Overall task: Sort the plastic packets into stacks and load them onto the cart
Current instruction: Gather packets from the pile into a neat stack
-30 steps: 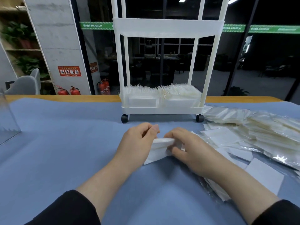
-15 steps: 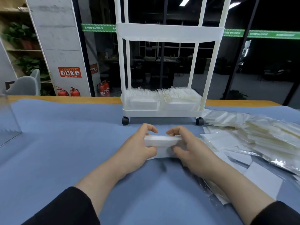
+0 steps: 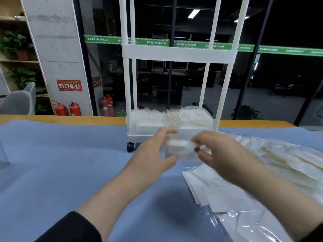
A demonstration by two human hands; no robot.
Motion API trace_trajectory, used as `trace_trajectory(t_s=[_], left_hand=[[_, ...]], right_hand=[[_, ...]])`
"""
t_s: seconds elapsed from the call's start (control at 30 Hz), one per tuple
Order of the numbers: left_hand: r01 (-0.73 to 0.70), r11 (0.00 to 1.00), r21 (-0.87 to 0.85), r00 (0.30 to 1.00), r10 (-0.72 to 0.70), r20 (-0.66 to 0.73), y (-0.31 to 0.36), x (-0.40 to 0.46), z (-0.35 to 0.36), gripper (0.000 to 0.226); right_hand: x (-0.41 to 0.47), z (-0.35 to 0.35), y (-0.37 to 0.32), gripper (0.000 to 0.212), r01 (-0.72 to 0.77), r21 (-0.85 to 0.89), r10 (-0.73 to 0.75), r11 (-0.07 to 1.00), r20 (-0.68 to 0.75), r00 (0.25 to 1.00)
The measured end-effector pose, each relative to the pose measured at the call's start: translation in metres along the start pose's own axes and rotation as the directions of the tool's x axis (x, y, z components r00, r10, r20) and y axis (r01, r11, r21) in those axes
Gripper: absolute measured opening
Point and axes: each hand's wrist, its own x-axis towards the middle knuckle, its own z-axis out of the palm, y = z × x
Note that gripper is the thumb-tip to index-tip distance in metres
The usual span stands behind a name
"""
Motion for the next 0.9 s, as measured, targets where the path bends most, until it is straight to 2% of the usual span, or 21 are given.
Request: trace_trajectory(t_s=[0.07, 0.13, 0.2, 0.37, 0.53, 0.77, 0.9], left_hand=[[-0.074, 0.996, 0.055, 0.995, 0.078, -0.064, -0.004, 0.020, -0.007, 0.044], [-0.122, 0.973, 0.195, 0.968, 0.159, -0.192, -0.013, 0.042, -0.010, 0.032], [-0.119, 0.935, 0.333, 0.953, 0.202, -0.227, -0.023, 0.062, -0.006, 0.027], [-0.145, 0.873, 0.466, 0.972, 0.214, -0.099, -0.041, 0.097, 0.016, 0.033], [-0.131, 0.841, 0.524, 0.980, 0.189, -0.057, -0.056, 0.103, 0.024, 0.034], [-0.124, 0.815, 0.566, 0.987, 0.163, -0.018, -0.061, 0.102, 0.025, 0.051], [-0.111, 0.734, 0.669, 0.994, 0.096, 0.059, -0.060, 0.101, 0.028, 0.062]], right_hand=[[0.018, -0.014, 0.022, 0.018, -0.063, -0.069, 0.064, 0.996, 0.002, 0.998], [0.035, -0.019, 0.043, 0.017, -0.090, -0.157, 0.095, 0.984, 0.025, 0.995], [0.050, -0.015, 0.056, 0.015, -0.097, -0.213, 0.107, 0.972, 0.035, 0.994], [0.078, 0.009, 0.071, 0.017, -0.085, -0.250, 0.103, 0.964, 0.058, 0.993], [0.100, 0.018, 0.085, 0.018, -0.147, -0.236, 0.145, 0.961, -0.024, 0.989], [0.112, 0.042, 0.084, 0.018, -0.131, -0.249, 0.137, 0.960, 0.007, 0.991], [0.104, 0.065, 0.085, 0.032, -0.192, -0.195, 0.200, 0.962, 0.024, 0.979]])
